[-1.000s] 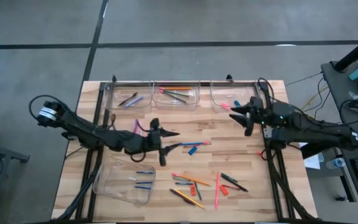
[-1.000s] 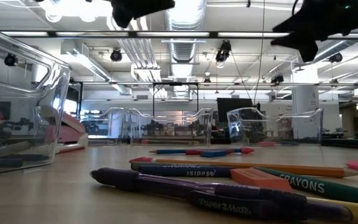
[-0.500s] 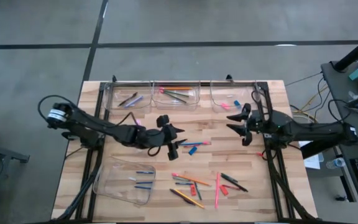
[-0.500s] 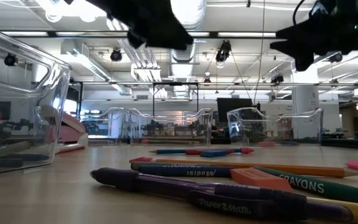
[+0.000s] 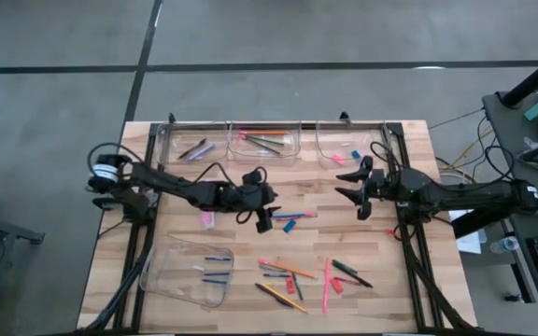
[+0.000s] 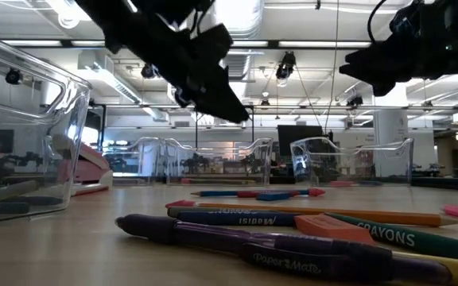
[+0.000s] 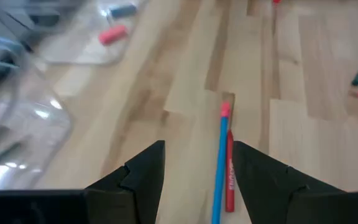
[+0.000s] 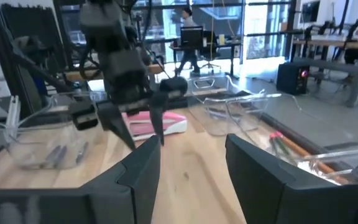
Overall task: Sort crayons/erasers/pens/pencils in bins
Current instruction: Put the blue pencil into the top middle transparent bin
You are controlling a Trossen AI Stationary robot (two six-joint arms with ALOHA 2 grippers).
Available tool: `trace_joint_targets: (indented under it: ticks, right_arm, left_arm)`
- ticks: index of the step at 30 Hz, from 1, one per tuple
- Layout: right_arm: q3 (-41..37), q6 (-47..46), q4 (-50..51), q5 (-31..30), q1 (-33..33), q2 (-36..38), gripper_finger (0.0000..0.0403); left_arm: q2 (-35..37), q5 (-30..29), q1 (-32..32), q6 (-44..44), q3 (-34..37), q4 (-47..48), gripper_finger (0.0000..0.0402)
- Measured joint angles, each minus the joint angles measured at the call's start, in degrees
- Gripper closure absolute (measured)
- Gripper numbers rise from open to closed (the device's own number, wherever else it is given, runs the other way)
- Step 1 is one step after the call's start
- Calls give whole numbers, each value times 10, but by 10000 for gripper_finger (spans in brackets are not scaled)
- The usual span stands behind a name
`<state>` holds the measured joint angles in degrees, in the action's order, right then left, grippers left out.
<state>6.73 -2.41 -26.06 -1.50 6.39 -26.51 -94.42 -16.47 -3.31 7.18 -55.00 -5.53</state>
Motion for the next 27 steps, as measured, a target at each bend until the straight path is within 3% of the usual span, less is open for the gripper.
trace_joint_targets:
  ticks: [8, 27]
  right_arm:
    - [45, 50, -2, 0, 0, -14, 232]
    - [89, 0, -20, 0, 0, -34, 232]
  left_arm:
    - [-40, 28, 9, 16, -2, 1, 229]
    - [-61, 57, 10, 60, 0, 82, 229]
